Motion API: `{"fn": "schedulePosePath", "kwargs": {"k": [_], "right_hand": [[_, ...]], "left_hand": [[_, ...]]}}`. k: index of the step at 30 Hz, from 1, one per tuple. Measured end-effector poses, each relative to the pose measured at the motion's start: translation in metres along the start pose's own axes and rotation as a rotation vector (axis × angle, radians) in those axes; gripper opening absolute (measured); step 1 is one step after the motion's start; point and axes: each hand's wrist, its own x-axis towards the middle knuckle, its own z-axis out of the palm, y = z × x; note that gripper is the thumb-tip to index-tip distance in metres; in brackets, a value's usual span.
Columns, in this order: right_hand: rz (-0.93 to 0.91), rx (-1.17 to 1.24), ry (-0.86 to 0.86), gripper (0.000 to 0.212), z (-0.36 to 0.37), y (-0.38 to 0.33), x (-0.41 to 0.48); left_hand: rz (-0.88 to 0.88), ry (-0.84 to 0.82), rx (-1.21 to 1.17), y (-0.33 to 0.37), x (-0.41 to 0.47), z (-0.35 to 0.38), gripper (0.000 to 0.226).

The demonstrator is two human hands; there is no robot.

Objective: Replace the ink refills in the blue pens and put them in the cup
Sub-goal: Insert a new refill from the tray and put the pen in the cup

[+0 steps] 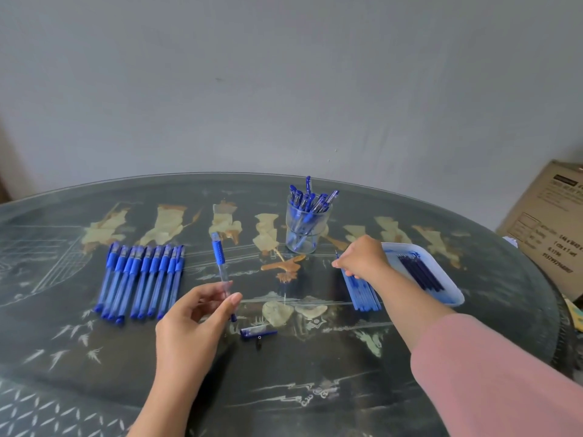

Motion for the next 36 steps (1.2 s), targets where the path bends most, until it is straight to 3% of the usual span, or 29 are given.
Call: {"fn": "schedulePosePath", "kwargs": {"k": [17,36], "right_hand": [[-0.069,-0.026,0.027,0.021,0.0,0.008,-0.001],[-0.169,0.333,0.131,0.014,0.025,0.036,-0.095]], "left_hand": [[-0.02,-0.023,-0.008,0.004,-0.002,-0.001,0.015],[-0.012,-0.024,-0.009,0.01,-0.01,-0.004,0.014]]}}
